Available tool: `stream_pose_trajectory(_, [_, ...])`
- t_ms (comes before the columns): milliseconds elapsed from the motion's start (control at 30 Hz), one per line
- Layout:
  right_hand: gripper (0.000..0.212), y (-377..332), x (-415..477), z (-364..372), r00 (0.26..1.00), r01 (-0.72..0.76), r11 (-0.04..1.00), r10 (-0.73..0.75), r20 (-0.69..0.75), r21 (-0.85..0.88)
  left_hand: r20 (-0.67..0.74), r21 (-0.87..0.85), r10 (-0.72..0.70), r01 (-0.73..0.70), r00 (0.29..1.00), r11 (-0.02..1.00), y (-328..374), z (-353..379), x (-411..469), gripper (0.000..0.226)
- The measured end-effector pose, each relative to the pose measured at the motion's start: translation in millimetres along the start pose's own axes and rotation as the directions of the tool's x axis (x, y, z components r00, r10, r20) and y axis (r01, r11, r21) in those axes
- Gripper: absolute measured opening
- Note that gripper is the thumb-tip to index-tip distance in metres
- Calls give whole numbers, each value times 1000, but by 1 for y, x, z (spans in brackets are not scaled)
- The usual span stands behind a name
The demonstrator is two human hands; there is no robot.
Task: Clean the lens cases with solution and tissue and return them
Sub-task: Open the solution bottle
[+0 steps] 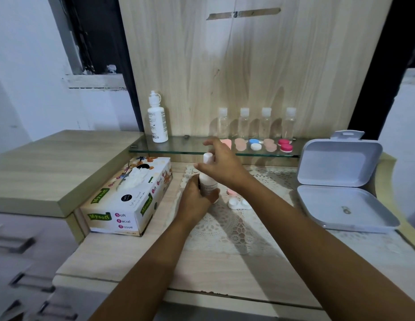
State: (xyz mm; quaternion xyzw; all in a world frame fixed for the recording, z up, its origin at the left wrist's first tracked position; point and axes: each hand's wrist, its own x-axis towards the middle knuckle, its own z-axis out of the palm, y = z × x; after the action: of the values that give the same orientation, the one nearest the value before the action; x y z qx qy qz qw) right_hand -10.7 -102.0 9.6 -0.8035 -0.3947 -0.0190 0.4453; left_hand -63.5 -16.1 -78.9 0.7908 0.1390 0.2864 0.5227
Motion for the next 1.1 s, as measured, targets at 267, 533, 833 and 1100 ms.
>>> stream_pose_trajectory(267, [43, 1, -7, 1, 996, 57, 998, -59, -63, -38, -14, 36, 6, -5, 1000, 999, 1, 0, -1, 39])
stream_pose_trajectory(533, [45, 5, -4, 3, 993, -24, 977, -2, -119, -212, -15, 47, 5, -4, 1000, 999, 4, 0, -2, 37])
stream_pose_trajectory(833, [31, 3, 2, -15, 999, -33, 999, 34, -25, 19, -11, 64, 12, -11, 1000, 998, 2, 2, 0, 41])
stream_pose_trajectory(1100, [28, 19, 11, -27, 966, -157, 972, 189, -177, 176, -15, 89, 10, -8, 1000, 996, 2, 3, 0, 43])
